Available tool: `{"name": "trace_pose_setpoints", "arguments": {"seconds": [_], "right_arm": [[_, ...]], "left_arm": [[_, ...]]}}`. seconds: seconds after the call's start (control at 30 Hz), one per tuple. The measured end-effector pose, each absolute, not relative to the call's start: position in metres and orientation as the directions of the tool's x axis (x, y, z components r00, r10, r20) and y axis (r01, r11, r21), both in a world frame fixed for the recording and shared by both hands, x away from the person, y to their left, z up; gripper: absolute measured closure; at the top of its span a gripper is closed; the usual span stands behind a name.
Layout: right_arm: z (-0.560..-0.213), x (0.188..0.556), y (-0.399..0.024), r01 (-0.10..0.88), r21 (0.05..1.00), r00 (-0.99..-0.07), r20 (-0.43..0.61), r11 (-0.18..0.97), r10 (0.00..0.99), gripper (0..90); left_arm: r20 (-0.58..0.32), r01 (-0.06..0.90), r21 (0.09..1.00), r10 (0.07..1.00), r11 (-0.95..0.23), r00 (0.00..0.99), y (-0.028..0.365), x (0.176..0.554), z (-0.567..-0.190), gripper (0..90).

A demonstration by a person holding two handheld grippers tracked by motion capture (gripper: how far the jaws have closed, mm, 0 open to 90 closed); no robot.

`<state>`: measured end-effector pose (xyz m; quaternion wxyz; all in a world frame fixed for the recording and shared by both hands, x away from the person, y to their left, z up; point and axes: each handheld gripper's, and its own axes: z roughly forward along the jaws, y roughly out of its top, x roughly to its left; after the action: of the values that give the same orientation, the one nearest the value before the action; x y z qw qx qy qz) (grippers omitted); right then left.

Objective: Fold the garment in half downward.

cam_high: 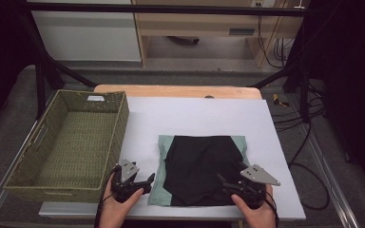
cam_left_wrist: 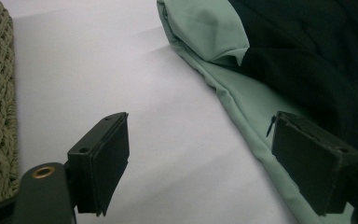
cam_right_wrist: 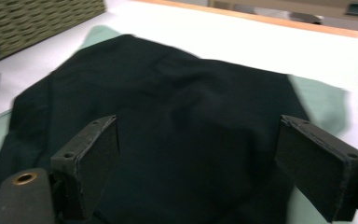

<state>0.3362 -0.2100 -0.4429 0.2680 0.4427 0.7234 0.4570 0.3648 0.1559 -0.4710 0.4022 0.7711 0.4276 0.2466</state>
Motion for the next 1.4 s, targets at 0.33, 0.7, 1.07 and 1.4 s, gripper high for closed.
{"name": "trace_pose_setpoints", "arguments": {"seconds": [0.33, 0.7, 1.07, 1.4], "right_arm": [[-0.457, 0.337, -0.16, 0.412, 0.862, -0.586, 0.002, 0.296, 0.81, 11.9], [-0.457, 0.336, -0.14, 0.399, 0.84, -0.652, -0.022, 0.368, 0.758, 10.8], [-0.441, 0.35, -0.112, 0.368, 0.782, -0.745, -0.075, 0.502, 0.663, 11.4], [-0.433, 0.358, -0.087, 0.343, 0.759, -0.792, -0.082, 0.553, 0.605, 13.6]], "left_arm": [[0.021, 0.448, 0.836, 0.834, -0.317, 0.551, 0.152, 0.366, -0.471, 13.5], [0.025, 0.445, 0.84, 0.84, -0.312, 0.542, 0.155, 0.366, -0.469, 12.6], [0.053, 0.447, 0.831, 0.847, -0.331, 0.528, 0.155, 0.366, -0.473, 11.6], [0.059, 0.446, 0.831, 0.852, -0.331, 0.521, 0.156, 0.367, -0.474, 11.6]]}}
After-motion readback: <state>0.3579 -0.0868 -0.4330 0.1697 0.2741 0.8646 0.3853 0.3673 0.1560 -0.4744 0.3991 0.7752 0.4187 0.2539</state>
